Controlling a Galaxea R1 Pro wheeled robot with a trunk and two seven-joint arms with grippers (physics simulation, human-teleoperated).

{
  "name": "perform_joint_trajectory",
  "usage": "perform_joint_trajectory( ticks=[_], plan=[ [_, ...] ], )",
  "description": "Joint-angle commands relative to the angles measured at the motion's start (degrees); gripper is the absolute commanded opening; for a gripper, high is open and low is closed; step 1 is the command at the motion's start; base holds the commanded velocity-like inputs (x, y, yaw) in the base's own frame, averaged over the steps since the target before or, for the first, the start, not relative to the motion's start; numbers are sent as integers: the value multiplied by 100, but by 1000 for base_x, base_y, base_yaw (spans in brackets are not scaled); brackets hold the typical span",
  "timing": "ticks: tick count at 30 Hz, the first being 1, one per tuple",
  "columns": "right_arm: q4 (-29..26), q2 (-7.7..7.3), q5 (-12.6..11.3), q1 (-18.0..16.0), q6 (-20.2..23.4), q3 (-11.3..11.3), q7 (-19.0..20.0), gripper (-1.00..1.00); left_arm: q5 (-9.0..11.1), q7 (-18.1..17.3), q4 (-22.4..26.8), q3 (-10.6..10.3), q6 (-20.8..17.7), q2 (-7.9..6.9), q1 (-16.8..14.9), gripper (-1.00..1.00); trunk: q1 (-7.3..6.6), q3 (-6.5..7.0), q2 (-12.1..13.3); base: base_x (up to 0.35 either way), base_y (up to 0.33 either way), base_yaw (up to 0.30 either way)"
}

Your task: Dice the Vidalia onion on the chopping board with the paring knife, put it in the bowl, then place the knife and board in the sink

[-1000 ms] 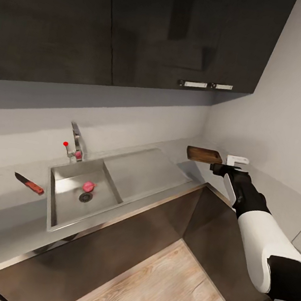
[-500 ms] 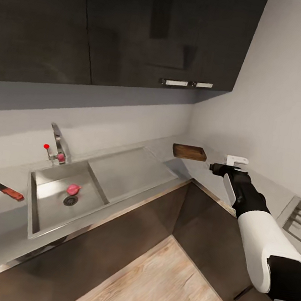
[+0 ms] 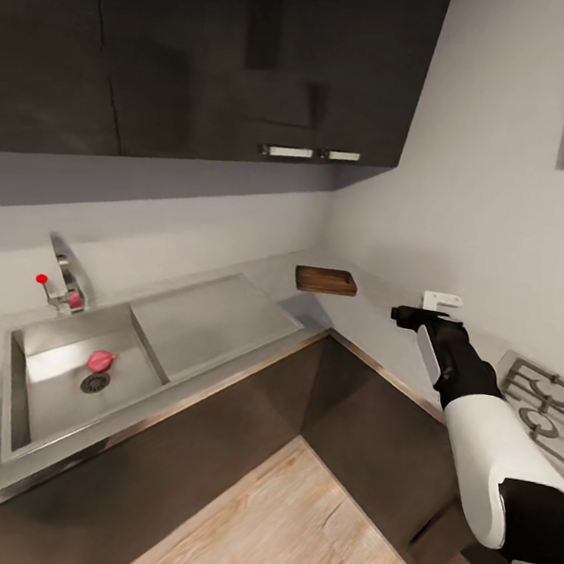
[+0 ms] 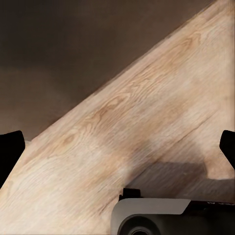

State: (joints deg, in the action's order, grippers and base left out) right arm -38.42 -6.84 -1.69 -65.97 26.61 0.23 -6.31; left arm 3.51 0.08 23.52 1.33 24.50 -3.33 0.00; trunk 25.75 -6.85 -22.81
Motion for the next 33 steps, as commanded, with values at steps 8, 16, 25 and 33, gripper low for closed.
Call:
perform_joint_trajectory(
  ticks=[8,16,25,33],
  plan=[
    [-3,10,-23,-3,29,4,-19,100,45,5,6,-10,3,33,0,100,3,-11,-11,4,-221,-4],
    [1,74,-15,-3,29,7,-20,100,31,10,-492,-18,8,277,0,100,3,-11,-11,0,-18,0],
    [1,88,-15,-3,29,12,-27,100,36,10,-635,-21,425,321,0,100,3,-11,-11,0,0,0],
    [1,166,-15,-3,29,12,-28,100,44,20,-735,-19,963,323,0,100,3,-11,-11,0,0,0]
  ],
)
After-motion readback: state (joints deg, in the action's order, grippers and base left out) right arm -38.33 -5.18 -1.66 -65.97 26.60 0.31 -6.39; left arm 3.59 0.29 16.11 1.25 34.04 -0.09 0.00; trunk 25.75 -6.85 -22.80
